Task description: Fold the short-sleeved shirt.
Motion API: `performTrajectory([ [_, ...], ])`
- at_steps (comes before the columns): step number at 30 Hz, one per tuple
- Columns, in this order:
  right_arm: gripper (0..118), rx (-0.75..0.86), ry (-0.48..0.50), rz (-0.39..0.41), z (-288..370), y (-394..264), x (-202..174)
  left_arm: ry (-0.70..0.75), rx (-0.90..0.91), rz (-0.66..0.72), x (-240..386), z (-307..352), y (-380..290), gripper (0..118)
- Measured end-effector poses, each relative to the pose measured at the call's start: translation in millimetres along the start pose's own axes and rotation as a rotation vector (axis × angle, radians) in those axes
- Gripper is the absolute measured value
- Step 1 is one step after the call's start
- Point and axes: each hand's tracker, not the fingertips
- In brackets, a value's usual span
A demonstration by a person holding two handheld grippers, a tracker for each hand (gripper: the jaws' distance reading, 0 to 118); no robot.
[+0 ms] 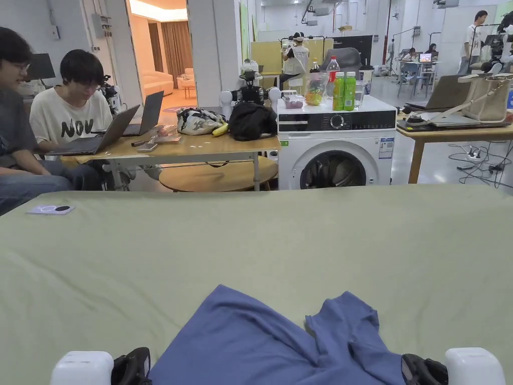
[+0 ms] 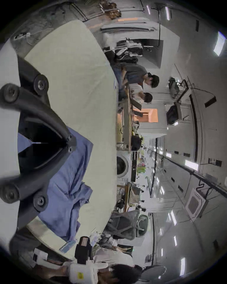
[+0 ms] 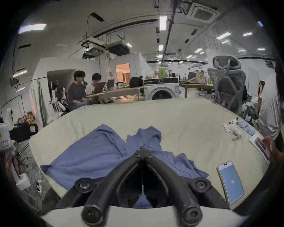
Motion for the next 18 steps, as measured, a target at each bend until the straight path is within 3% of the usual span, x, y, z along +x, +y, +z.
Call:
performTrajectory([
  [5,0,-0.001,0.023,0.010,5,-2,-1,-0.036,-0.047,0.325,-55,24,-8,0],
  [6,0,0.002,0.031,0.012,8,-4,-2,-0.007,-0.094,0.386,-70,28,-14,20],
  [8,0,-0.011,0.053,0.001,6,-8,-3,0.040,-0.139,0.429,-93,33,-28,88],
  [9,0,-0.022,0.065,-0.003,4,-10,-4,0.083,-0.174,0.420,-98,33,-37,96],
  [17,0,-0.073,0.092,-0.024,1,-27,-4,0.158,-0.385,0.462,-106,-8,-96,94],
  [18,0,-0.077,0.086,-0.023,2,-28,-1,0.162,-0.397,0.451,-104,-13,-101,87],
])
